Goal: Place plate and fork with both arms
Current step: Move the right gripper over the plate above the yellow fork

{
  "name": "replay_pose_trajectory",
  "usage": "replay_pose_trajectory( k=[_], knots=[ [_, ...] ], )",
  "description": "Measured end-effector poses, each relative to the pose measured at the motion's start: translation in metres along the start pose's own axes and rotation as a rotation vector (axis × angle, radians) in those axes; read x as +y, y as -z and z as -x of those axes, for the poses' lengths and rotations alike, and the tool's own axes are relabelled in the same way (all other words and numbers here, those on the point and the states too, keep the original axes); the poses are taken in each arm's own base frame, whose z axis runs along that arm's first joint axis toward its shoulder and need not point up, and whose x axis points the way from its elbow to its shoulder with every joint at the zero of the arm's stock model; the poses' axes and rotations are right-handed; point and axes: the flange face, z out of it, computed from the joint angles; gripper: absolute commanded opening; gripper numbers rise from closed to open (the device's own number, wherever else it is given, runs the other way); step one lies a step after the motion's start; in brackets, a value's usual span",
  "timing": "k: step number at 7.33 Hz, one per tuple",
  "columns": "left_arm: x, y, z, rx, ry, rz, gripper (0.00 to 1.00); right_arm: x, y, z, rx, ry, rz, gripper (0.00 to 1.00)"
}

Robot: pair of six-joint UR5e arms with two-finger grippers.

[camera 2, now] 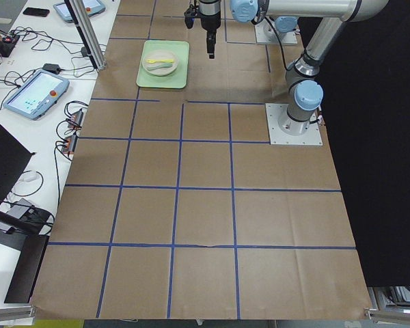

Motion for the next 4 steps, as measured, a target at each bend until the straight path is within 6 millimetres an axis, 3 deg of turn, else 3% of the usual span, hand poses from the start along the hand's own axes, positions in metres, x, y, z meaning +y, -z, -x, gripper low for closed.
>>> replay_pose_trajectory(
  k=[1,4],
  knots=[
    [-0.001,-0.002,0.005,-0.001,0.007,-0.002,1.0,-0.017,-0.004,0.015,0.003,0.009,0.005,1.0],
    [-0.011,-0.002,0.009,-0.005,0.016,-0.044,1.0,-0.087,-0.029,0.102,0.015,0.004,0.007,1.0]
  ],
)
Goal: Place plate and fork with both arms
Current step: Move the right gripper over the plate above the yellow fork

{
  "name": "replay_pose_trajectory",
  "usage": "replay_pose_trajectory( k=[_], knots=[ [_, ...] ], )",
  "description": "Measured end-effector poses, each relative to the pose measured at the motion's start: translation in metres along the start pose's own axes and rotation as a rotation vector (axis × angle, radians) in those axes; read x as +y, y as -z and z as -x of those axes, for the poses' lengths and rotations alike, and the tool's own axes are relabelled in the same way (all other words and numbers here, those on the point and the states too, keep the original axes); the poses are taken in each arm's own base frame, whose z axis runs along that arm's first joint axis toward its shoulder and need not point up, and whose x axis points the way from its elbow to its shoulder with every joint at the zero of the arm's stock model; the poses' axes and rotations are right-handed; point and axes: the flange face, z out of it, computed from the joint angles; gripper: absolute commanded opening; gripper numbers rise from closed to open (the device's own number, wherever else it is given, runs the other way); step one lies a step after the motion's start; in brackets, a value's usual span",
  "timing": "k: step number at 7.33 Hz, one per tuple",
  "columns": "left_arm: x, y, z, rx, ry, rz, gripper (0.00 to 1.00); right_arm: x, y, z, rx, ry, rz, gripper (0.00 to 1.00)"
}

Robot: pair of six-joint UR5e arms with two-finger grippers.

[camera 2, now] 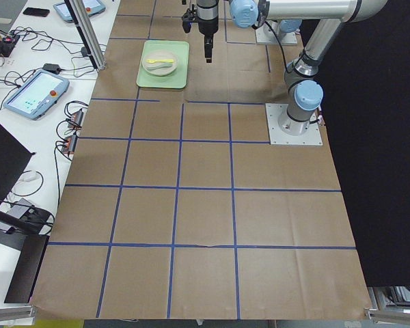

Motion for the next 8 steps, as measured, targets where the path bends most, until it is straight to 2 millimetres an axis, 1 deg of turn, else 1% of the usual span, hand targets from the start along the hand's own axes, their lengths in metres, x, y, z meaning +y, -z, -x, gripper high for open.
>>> replay_pose_trajectory(
  k=[1,2,3,4,5,7,8],
  knots=[
    [-0.004,0.0,0.001,-0.001,0.002,-0.018,1.0,-0.023,-0.01,0.029,0.0,0.008,-0.001,1.0],
    [-0.005,0.0,0.001,-0.002,0.002,-0.025,1.0,-0.04,-0.02,0.052,-0.001,0.015,-0.002,1.0],
    [-0.005,0.0,0.001,-0.002,0.003,-0.024,1.0,-0.054,-0.034,0.069,-0.002,0.016,-0.005,1.0],
    [-0.004,0.0,0.001,-0.002,0.003,-0.021,1.0,-0.067,-0.052,0.079,-0.004,0.018,-0.013,0.98],
    [-0.003,0.001,0.001,-0.001,0.004,-0.02,1.0,-0.078,-0.071,0.085,-0.005,0.018,-0.019,0.91],
    [-0.003,0.001,0.002,-0.001,0.005,-0.019,1.0,-0.1,-0.118,0.092,0.0,0.019,-0.018,0.72],
    [-0.003,0.001,0.002,-0.001,0.006,-0.019,1.0,-0.109,-0.14,0.094,0.003,0.019,-0.011,0.66]
  ],
)
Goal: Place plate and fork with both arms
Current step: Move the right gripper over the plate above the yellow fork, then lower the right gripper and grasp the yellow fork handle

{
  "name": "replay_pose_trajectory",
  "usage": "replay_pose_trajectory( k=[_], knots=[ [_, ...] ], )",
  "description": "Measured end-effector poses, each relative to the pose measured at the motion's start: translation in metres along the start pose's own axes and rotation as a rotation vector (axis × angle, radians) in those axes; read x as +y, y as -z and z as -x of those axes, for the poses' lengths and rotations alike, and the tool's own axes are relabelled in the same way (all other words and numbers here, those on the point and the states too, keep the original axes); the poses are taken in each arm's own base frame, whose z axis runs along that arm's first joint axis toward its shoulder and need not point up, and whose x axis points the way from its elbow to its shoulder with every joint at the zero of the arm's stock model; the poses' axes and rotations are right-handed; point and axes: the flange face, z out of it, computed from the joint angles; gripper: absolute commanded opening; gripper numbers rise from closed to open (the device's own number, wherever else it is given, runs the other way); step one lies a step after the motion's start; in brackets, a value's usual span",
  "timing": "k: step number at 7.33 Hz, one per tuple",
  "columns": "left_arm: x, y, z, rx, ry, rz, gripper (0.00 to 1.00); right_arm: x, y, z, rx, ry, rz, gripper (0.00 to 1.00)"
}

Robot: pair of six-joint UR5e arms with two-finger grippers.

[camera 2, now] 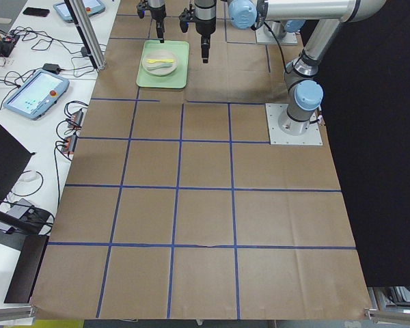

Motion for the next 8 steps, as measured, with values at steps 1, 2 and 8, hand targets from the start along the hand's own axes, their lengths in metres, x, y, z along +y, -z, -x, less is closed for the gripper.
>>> replay_pose_trajectory(
  k=[1,2,8],
  knots=[
    [0.0,0.0,0.0,0.0,0.001,0.0,1.0,-0.005,-0.019,0.001,0.004,0.002,0.012,0.64],
    [0.0,0.0,0.0,0.0,0.002,-0.001,1.0,-0.008,-0.034,0.001,0.008,0.004,0.026,0.63],
    [-0.001,-0.002,0.001,0.002,0.003,0.004,1.0,-0.03,-0.089,0.003,0.006,0.004,-0.009,0.6]
  ],
)
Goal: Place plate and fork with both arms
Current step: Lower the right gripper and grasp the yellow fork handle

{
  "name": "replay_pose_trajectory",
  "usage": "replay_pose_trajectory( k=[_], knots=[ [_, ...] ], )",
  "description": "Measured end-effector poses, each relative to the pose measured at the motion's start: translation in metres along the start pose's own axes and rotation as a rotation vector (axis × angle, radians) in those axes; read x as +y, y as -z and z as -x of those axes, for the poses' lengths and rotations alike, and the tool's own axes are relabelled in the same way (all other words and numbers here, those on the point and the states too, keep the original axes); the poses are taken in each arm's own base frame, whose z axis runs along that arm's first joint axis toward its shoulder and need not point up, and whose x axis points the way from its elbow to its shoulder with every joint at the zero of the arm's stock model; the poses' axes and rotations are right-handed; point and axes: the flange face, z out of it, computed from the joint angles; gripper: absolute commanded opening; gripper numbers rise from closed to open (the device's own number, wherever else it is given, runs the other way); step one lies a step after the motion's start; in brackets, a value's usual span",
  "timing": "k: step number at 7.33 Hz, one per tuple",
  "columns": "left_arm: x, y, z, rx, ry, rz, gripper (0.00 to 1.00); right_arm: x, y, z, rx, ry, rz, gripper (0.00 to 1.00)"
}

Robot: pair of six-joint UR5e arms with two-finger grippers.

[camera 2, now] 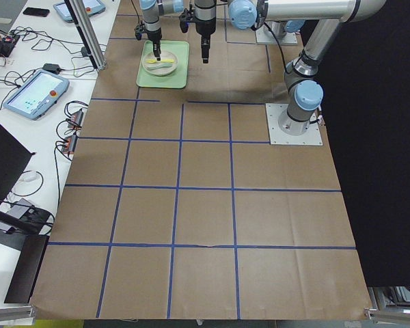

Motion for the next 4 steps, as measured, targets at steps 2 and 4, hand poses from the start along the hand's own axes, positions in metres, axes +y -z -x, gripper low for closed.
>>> replay_pose_trajectory(
  k=[2,4],
  knots=[
    [-0.005,-0.006,0.001,-0.001,0.0,0.016,1.0,-0.001,-0.008,-0.002,0.006,0.001,0.008,0.59],
    [0.0,-0.011,0.0,0.0,-0.006,0.061,1.0,-0.002,-0.02,-0.002,0.011,0.0,0.022,0.59]
  ],
)
